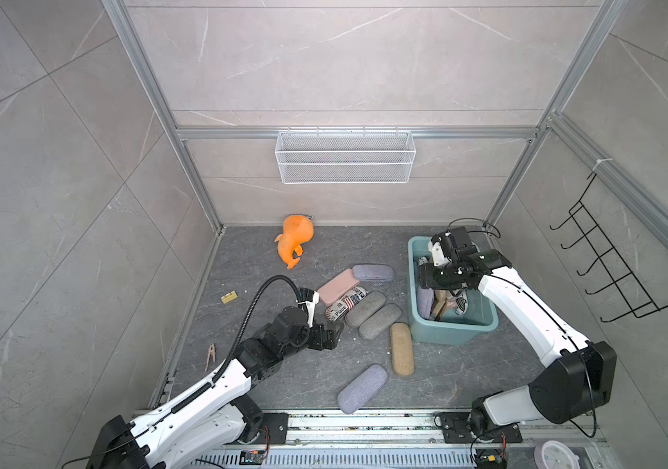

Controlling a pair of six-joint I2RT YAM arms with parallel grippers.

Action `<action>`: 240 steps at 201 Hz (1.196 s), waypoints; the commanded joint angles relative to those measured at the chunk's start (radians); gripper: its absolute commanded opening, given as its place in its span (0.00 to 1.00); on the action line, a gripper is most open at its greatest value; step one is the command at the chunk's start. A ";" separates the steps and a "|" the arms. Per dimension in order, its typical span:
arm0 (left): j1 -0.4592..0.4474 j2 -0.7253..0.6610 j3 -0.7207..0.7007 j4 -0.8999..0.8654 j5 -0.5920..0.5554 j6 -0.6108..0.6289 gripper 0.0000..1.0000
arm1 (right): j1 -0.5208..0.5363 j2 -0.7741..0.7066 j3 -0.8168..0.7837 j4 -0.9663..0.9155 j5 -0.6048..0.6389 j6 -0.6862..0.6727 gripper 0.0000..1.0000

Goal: Put the glasses cases into the storage boxes
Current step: Place the glasses case in the storage box, then pick up the glasses case at the center of the board.

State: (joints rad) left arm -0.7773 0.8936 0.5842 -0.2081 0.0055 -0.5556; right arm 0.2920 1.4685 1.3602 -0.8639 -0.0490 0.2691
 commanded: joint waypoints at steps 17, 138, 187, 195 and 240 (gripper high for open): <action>-0.048 0.026 0.083 -0.134 -0.021 0.031 0.98 | 0.000 -0.023 0.058 -0.021 0.012 0.001 0.58; -0.455 0.281 0.282 -0.501 -0.102 0.089 1.00 | 0.000 -0.107 0.050 -0.025 0.058 0.009 0.66; -0.494 0.525 0.353 -0.463 -0.168 0.073 1.00 | 0.000 -0.156 0.007 -0.010 0.069 0.018 0.77; -0.495 0.560 0.366 -0.448 -0.163 0.080 1.00 | 0.000 -0.165 -0.002 -0.008 0.076 0.020 0.78; -0.525 0.674 0.402 -0.362 -0.113 0.081 1.00 | 0.000 -0.197 -0.013 -0.023 0.120 0.019 0.80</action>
State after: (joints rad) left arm -1.2812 1.5337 0.9432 -0.6109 -0.1223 -0.4889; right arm 0.2920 1.3037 1.3640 -0.8650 0.0307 0.2764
